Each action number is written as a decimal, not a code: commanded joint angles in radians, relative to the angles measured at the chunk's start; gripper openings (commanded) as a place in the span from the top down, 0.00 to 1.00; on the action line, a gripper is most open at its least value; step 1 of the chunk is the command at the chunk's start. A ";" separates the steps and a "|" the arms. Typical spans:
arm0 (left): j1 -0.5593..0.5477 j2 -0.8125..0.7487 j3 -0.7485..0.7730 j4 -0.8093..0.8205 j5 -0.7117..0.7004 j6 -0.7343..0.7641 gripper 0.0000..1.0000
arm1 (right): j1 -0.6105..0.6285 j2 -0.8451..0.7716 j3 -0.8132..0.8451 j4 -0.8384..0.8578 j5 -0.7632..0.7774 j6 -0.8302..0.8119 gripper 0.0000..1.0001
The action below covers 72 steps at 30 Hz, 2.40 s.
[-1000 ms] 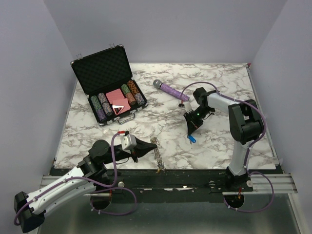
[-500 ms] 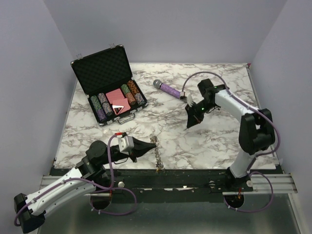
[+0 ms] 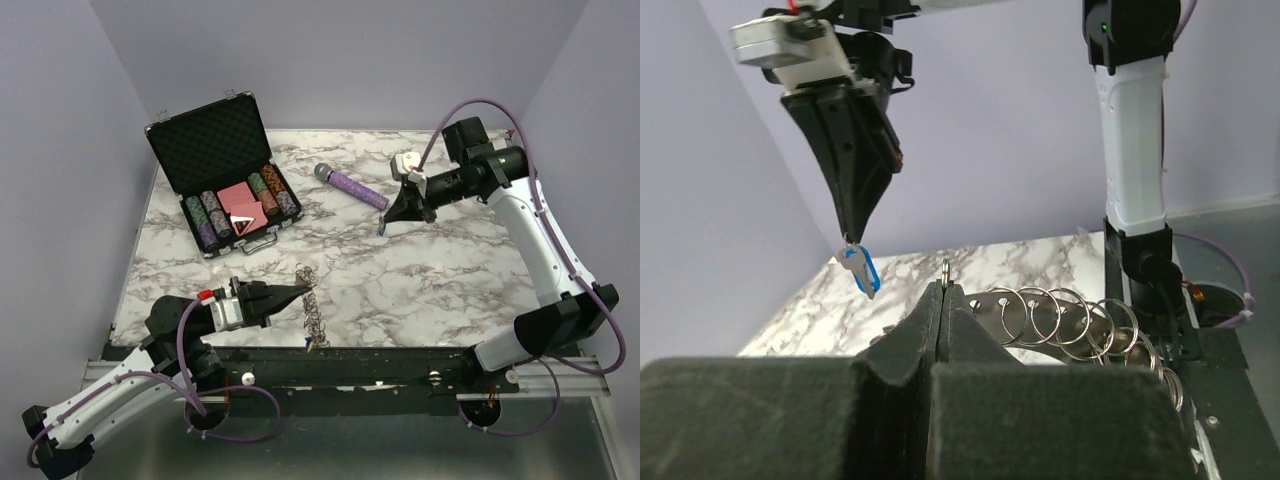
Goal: Put the keys on the keyring
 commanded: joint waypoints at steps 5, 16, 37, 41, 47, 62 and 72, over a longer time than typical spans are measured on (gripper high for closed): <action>-0.004 0.046 0.034 0.190 0.067 0.102 1.00 | 0.006 -0.194 -0.148 -0.067 -0.239 -0.399 1.00; -0.004 0.147 0.038 0.242 0.103 0.147 1.00 | 0.024 -0.222 -0.184 -0.153 -0.213 -0.666 1.00; 0.184 0.351 -0.173 1.090 0.196 -0.544 1.00 | 0.250 -0.210 -0.160 0.024 -0.167 -0.199 1.00; 0.201 0.402 -0.171 1.213 0.204 -0.676 1.00 | 0.266 -0.225 -0.186 0.217 -0.195 0.102 1.00; 0.207 0.408 -0.133 1.233 0.216 -0.785 1.00 | 0.280 -0.269 -0.264 0.487 -0.218 0.439 1.00; 0.220 0.451 0.008 1.230 0.492 -1.026 1.00 | 0.320 -0.449 -0.468 0.822 -0.259 0.793 1.00; 0.241 0.522 0.056 1.206 0.581 -1.016 1.00 | 0.329 -0.532 -0.596 1.037 -0.322 1.015 1.00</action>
